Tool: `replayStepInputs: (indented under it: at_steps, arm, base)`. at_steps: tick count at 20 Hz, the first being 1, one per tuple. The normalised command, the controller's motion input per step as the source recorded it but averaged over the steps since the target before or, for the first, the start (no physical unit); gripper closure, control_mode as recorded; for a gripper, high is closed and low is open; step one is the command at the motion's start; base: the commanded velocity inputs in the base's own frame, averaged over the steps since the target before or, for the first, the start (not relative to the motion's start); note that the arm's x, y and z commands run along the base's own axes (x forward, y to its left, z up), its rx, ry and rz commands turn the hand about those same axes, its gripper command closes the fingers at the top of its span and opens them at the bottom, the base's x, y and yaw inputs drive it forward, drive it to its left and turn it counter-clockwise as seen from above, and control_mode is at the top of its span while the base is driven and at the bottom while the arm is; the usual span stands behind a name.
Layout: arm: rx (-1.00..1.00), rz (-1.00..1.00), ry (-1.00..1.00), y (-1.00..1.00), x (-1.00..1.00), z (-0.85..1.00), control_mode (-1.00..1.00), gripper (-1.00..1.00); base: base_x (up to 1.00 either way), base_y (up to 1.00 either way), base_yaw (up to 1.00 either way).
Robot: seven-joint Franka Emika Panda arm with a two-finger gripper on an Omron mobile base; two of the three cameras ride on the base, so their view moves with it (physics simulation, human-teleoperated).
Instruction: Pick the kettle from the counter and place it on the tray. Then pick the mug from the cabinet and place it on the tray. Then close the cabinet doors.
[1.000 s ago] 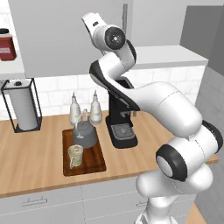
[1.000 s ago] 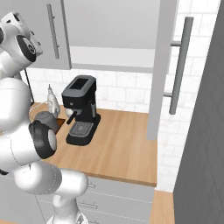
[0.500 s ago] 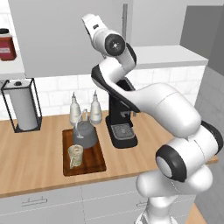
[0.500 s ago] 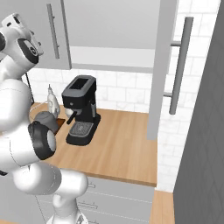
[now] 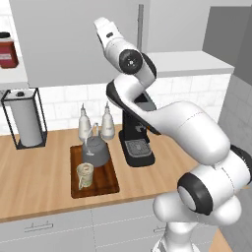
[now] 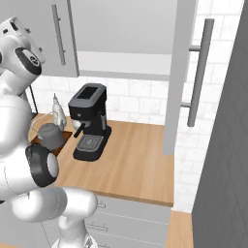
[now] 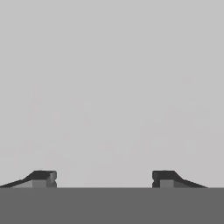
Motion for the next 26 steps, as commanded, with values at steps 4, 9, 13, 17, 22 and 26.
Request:
replayStepInputs:
  at_steps: [4,9,13,17,22,26]
  arm:
    - [0.0,0.0,-0.12,-0.16,-1.0,0.02,-1.0,-1.0]
    - [0.0,0.0,0.01,-0.34,-1.0,0.26,-1.0,-1.0]
    - [0.01,0.0,0.13,-0.55,-0.97,0.37,-1.0,-1.0]
    - [0.0,0.0,0.16,-0.7,-0.7,0.17,-1.0,-1.0]
    - [0.0,0.0,0.06,-0.69,-0.62,0.08,-1.0,-1.0]
    - [0.01,0.0,0.0,-0.62,-0.57,0.0,-1.0,-1.0]
  base:
    - [0.0,0.0,0.0]
    - [0.0,0.0,0.0]
    - [0.0,0.0,0.0]
    - [0.0,0.0,0.0]
    - [0.0,0.0,0.0]
    - [0.0,0.0,0.0]
